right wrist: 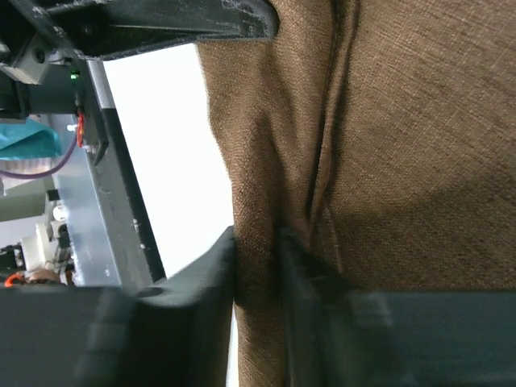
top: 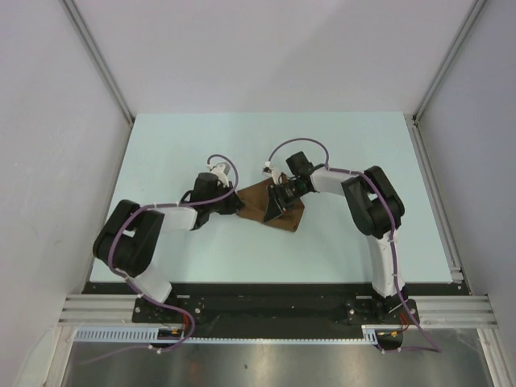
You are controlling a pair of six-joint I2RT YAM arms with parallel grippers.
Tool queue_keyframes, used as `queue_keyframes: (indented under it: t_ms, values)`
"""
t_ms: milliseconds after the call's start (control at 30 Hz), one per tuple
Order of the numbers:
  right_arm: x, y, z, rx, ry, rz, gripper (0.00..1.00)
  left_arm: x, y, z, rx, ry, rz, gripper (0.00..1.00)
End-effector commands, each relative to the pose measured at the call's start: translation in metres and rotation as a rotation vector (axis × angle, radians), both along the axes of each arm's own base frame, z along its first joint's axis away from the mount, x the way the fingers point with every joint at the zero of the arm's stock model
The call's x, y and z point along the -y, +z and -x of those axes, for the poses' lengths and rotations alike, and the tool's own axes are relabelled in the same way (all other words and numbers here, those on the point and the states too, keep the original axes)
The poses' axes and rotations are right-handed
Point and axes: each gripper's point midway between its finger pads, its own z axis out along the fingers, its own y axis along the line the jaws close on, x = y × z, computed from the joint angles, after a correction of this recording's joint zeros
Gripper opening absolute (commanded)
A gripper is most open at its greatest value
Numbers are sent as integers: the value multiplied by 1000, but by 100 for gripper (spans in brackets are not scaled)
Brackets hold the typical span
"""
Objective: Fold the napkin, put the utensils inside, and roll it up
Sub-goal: Roll the napkin with the utensil
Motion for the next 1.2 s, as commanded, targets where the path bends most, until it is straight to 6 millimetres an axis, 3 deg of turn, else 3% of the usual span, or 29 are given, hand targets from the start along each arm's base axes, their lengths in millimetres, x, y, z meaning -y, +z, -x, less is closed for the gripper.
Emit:
queue_keyframes:
  t_ms: [0, 67, 133, 200, 233, 267, 300, 367, 400, 433, 467, 533, 600, 1000, 1167]
  values:
    - [2, 20, -31, 158, -73, 62, 40, 4, 8, -12, -18, -21, -27, 0]
    - [2, 39, -40, 217, -100, 68, 47, 4, 2, -12, -56, -25, -45, 0]
    - [0, 70, -47, 308, -129, 36, 54, 5, 2, -12, -75, -26, -49, 0]
    - [2, 74, -48, 384, -157, 71, 58, 4, -1, -12, -97, -17, -58, 0]
    - [0, 91, -51, 478, -161, 61, 61, 3, -2, -12, -105, -15, -62, 0]
    - [5, 88, -57, 553, -198, 130, 61, 3, -5, -12, -119, -17, -69, 0]
    - [2, 79, -46, 592, -186, 165, 61, 3, -5, -13, -132, -16, -74, 0]
    - [3, 88, -53, 745, -230, 203, 61, 5, -5, -13, -143, -27, -75, 0]
    - [8, 73, -45, 761, -226, 238, 61, 5, -7, -13, -160, -33, -80, 0]
    - [-3, 82, -38, 838, -203, 219, 61, 6, -8, -12, -170, -36, -81, 0]
    - [1, 80, -42, 896, -232, 268, 62, 6, -9, -13, -177, -37, -82, 0]
    - [-11, 76, -26, 987, -198, 270, 62, 8, -10, -15, -180, -41, -82, 0]
    - [-10, 73, -24, 1067, -192, 312, 63, 7, -12, -12, -209, -44, -92, 0]
    - [-7, 13, -19, 1068, -89, 450, 61, 12, -9, -14, -222, -65, -83, 0]
    - [-2, -2, -23, 1006, -95, 460, 53, 15, -9, -14, -224, -83, -70, 0]
